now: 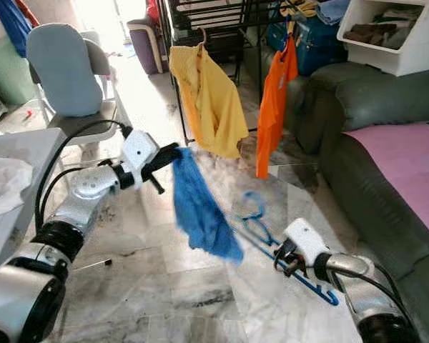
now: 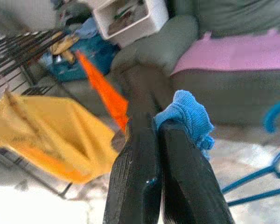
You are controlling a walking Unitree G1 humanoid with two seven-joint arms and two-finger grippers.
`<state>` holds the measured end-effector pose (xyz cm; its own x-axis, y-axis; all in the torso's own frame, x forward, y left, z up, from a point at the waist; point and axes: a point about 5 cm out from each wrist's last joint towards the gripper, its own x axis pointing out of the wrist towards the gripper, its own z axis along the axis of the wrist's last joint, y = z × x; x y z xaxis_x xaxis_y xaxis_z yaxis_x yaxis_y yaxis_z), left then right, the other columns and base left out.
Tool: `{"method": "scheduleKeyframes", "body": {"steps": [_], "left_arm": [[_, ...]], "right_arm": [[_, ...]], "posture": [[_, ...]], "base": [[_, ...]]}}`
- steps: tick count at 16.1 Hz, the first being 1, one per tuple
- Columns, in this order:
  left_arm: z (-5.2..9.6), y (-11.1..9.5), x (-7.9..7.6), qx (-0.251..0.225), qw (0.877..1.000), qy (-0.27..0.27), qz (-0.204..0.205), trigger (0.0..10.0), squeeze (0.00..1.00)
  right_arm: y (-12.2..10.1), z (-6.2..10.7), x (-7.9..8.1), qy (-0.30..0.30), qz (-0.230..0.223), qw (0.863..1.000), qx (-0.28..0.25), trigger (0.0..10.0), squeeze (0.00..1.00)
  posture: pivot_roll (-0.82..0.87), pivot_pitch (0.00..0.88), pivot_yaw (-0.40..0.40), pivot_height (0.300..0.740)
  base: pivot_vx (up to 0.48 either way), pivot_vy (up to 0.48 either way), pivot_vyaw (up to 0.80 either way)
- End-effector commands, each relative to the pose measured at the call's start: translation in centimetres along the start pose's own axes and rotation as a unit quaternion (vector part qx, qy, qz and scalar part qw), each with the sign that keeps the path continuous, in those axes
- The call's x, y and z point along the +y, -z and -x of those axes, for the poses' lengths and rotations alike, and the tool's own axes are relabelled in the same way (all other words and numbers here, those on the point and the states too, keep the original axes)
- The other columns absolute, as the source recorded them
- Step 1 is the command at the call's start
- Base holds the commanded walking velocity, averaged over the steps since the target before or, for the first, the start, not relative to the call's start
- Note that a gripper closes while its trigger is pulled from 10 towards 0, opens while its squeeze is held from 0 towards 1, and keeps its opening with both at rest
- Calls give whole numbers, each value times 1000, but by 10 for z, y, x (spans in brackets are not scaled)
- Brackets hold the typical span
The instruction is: Hang hanger
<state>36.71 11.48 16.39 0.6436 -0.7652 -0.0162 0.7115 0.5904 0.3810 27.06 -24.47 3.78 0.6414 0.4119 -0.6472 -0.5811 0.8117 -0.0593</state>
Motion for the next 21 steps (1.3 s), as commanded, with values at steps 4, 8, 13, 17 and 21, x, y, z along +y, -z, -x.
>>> {"method": "scheduleKeyframes", "body": {"steps": [4, 8, 13, 17, 21], "left_arm": [[-3, -26, -20, -62, 991, 106, 53, 10000, 0], [-4, -17, -61, -50, 986, 155, 27, 10000, 0], [-7, -25, -71, -62, 986, 122, -91, 10000, 0], [-5, -13, -38, 16, 975, 36, -220, 10000, 0], [0, -3, 7, 93, 949, -31, -301, 10000, 0]], "right_arm": [[-30, 4, -43, 164, -166, 965, -121, 10000, 0], [-95, 14, -64, 177, -347, 862, -323, 10000, 0], [-128, 7, -54, 130, -428, 812, -374, 10000, 0], [-112, -2, -30, 107, -206, 937, -260, 10000, 0], [-70, 9, -13, 21, 20, 994, -104, 10000, 0]], "posture": [[-148, 0, 79, 740], [-152, 0, 82, 740], [-143, 0, 73, 740], [-144, 0, 68, 740], [-155, 0, 81, 740]], "base": [[0, 0, 0], [0, 0, 0], [0, 0, 0], [0, 0, 0], [0, 0, 0]]}}
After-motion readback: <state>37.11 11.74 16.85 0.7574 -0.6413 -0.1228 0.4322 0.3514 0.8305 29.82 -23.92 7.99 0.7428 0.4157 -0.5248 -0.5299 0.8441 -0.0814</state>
